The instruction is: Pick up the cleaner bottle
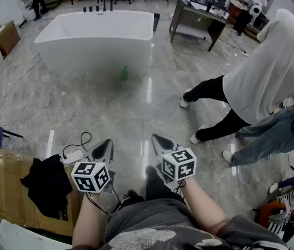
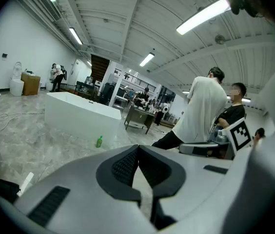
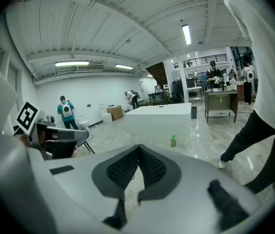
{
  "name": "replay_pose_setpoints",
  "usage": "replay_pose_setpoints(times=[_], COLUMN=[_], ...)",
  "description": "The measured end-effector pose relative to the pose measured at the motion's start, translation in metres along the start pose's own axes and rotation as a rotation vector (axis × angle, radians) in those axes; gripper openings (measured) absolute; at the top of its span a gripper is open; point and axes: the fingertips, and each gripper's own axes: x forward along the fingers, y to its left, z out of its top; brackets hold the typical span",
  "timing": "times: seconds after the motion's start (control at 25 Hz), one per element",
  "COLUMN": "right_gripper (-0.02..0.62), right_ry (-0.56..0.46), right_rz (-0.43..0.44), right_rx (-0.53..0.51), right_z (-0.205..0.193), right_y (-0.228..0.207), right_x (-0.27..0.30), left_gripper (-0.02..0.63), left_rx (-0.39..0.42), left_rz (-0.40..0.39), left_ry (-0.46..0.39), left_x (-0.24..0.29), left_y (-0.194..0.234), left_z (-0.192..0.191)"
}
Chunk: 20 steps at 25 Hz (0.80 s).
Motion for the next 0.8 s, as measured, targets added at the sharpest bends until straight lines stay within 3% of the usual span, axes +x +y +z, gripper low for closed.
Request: replay_pose_setpoints(times=[0.6,0.8], right_gripper=[0.025,0.026], right_ry=[0.021,-0.048], right_rz=[0.018,0.051], right_rx=[-0.012,0.058], right_z=[-0.013,-0.007], right_y=[0.017,0.018], right_x=[-0.001,-0.004], left_gripper=[0.015,0.015], left_rx=[-0.003,-0.023], left_rz=[0.010,0.024], left_ry=[0.022,0.005], left_x=[-0.021,-0.024], left_y=[0.006,0.013], left_z=[-0.016,-0.016])
